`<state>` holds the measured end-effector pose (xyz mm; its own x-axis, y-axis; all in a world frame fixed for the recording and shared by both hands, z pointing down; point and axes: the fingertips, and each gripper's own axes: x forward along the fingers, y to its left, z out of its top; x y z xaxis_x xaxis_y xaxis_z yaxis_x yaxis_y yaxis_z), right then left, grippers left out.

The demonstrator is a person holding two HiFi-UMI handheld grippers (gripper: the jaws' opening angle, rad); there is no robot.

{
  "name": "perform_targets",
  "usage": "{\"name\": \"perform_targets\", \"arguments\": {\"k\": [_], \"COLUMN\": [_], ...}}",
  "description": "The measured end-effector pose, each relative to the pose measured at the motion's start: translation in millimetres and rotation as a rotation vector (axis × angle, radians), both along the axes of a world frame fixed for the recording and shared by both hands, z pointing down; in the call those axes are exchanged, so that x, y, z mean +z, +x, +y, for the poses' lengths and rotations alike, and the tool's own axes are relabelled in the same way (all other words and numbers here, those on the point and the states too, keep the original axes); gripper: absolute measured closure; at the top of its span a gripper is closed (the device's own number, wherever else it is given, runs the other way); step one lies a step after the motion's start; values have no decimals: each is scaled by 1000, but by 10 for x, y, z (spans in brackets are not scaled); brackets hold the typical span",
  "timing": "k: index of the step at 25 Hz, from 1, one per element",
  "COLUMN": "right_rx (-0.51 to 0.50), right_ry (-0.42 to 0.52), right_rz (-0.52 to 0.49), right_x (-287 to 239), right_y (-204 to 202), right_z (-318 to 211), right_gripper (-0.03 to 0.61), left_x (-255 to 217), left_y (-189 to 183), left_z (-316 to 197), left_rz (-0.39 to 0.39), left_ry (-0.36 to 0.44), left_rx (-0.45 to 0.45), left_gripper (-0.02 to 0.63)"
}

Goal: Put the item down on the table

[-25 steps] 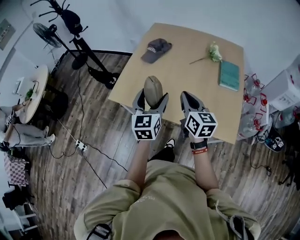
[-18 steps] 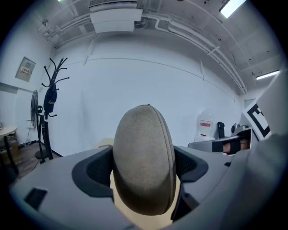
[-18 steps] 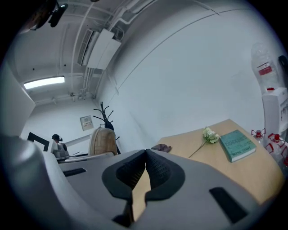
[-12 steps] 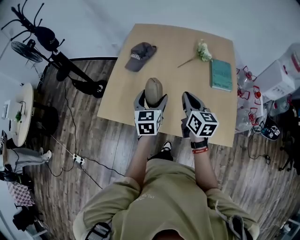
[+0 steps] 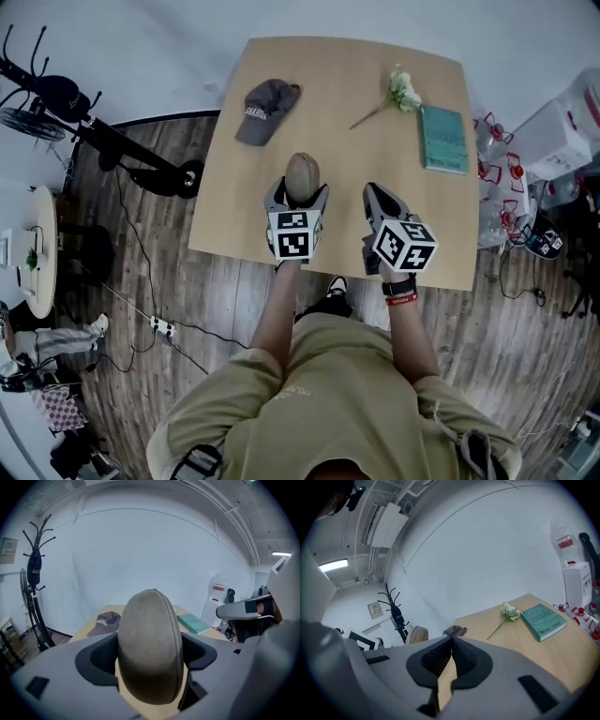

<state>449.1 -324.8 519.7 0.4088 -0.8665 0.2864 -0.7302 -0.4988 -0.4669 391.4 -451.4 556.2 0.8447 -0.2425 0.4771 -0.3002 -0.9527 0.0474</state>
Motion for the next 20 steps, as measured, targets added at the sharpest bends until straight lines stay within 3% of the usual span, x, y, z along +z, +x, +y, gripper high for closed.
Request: {"name": "perform_targets", "arguments": {"k": [10,20], "right_rx": [13,26], "right_ry": [-45,-72], "right_rz": [-65,-103], "right_x": [401,712], "right_y": [363,717], "right_z": [-339,-481], "right_gripper": [561,561], "left_x": [836,1572], "left_y": [459,848], "left_z": [-453,-577], "left_rz": [-149,-282], "left_ry": [-77,-143], "left_rx": [6,-10], "left_gripper": [227,227]}}
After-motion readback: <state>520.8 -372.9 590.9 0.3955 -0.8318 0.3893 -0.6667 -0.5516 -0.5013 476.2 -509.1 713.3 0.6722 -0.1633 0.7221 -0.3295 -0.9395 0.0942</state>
